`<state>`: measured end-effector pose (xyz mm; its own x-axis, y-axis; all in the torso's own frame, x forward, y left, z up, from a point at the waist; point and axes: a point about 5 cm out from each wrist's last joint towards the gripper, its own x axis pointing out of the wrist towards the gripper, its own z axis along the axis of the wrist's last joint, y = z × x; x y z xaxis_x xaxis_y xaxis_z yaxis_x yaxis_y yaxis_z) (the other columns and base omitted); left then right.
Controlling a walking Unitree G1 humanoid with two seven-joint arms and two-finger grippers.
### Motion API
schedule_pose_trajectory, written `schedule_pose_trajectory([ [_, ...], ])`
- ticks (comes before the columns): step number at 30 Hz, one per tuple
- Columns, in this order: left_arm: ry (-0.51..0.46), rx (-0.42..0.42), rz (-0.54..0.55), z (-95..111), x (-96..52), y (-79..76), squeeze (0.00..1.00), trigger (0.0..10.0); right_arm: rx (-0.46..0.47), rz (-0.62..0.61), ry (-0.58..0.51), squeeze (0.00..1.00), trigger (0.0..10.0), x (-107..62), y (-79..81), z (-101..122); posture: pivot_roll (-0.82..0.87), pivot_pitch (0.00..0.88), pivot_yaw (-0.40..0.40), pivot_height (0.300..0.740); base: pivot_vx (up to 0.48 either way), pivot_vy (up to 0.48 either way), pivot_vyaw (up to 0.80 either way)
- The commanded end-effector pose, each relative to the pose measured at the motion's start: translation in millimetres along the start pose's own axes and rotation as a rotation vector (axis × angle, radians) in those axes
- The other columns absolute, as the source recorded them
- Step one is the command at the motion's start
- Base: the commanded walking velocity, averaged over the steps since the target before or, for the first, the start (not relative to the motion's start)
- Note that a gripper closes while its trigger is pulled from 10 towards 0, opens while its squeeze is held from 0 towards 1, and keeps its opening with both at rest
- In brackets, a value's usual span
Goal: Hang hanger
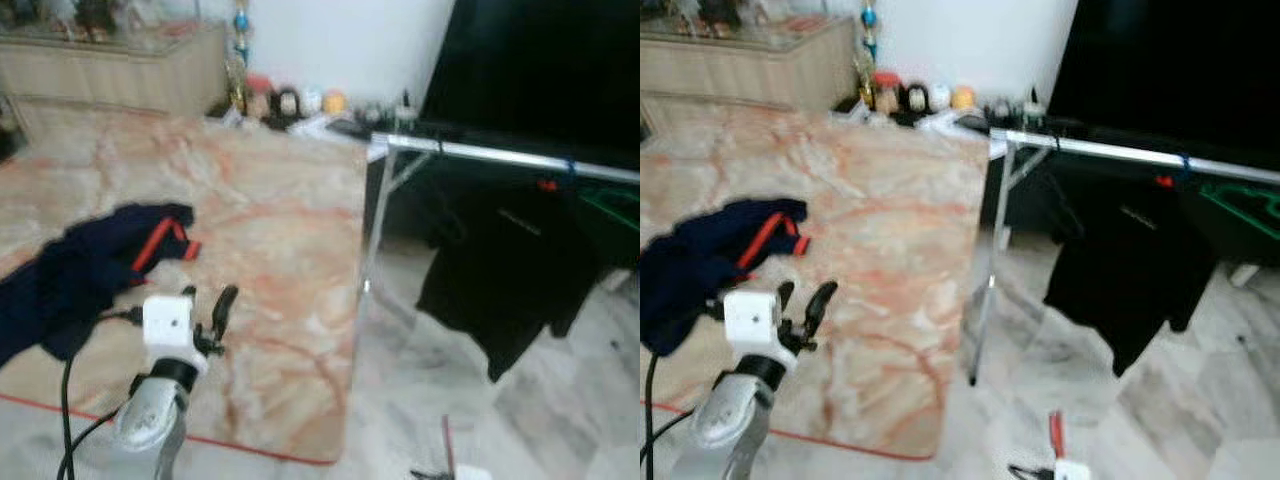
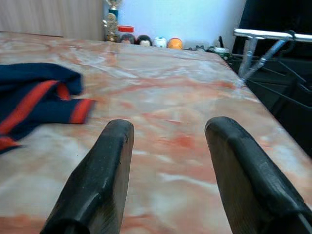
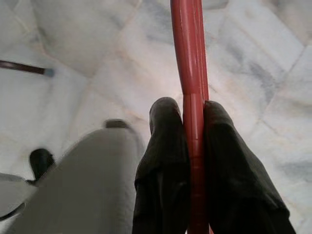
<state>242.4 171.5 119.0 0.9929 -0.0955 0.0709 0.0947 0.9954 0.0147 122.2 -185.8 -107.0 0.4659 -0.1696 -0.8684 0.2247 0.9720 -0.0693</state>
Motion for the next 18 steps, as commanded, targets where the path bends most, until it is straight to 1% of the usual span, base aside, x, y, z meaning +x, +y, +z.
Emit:
schedule_pose_trajectory([
  [1,0.0,-0.008,-0.031,-2.0,4.3,-7.3,0.0,10.0,0.018,-0.032,-0.012,0.0,10.0,0.6,-8.9,3.0,0.09,0.0,-0.05,0.74,0.0,-0.48,0.0],
  [18,0.006,-0.008,-0.079,-5.9,9.3,-15.5,0.0,10.0,0.038,-0.033,-0.011,0.0,10.0,0.0,-7.4,0.9,0.08,0.0,-0.046,0.74,0.0,-0.48,0.0],
])
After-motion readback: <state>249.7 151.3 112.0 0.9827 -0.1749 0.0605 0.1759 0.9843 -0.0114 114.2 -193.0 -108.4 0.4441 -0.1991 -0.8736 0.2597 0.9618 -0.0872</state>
